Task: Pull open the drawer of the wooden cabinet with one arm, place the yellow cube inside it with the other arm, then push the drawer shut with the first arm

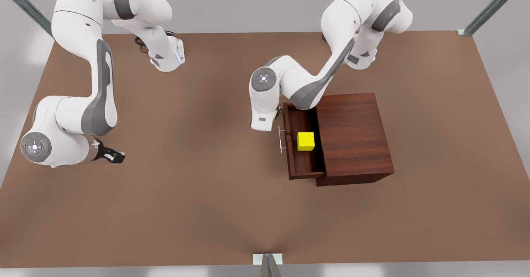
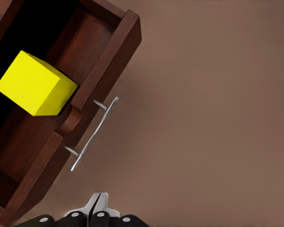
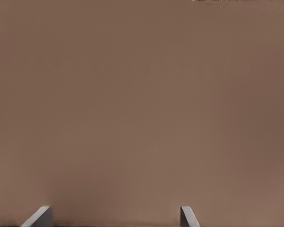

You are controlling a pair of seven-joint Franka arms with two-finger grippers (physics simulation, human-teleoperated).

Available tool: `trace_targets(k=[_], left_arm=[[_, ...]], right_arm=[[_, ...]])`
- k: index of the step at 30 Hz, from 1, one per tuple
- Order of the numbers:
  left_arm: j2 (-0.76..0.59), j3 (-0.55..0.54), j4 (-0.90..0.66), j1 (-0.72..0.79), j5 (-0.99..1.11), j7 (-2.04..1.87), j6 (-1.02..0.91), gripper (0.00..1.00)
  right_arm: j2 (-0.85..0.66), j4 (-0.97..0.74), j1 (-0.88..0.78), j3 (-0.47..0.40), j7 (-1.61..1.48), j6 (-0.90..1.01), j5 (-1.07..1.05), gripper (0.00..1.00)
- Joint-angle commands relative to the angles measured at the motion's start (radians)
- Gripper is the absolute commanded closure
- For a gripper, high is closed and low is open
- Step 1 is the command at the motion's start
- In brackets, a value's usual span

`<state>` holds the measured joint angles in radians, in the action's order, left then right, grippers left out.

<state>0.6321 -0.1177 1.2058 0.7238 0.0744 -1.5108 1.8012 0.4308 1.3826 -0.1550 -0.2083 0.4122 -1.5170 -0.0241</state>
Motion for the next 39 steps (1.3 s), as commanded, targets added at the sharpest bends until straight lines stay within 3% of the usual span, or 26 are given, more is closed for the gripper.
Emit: trace_targets(k=[1, 7, 14, 19, 39], left_arm=[[0.021, 0.01, 0.005, 0.008, 0.016, -1.497, 0.179, 1.0], [0.103, 0.013, 0.012, 0.032, 0.027, -1.559, 0.222, 1.0], [0.147, 0.013, 0.014, 0.037, 0.028, -1.332, 0.198, 1.0], [0.133, 0.018, 0.024, -0.009, 0.022, -1.181, 0.055, 1.0], [0.109, 0.023, 0.026, -0.107, 0.027, -0.959, -0.059, 1.0]], right_arm=[[-0.001, 0.0, -0.001, 0.0, -0.454, 0.009, 0.0, 0.0], [0.0, 0.0, -0.002, 0.0, -0.452, 0.009, 0.0, 0.0], [-0.001, 0.0, -0.003, 0.0, -0.441, 0.009, 0.003, 0.0], [-0.001, 0.0, -0.003, 0.0, -0.441, 0.009, 0.003, 0.0], [0.0, 0.0, -0.003, 0.0, -0.441, 0.011, 0.004, 0.0]])
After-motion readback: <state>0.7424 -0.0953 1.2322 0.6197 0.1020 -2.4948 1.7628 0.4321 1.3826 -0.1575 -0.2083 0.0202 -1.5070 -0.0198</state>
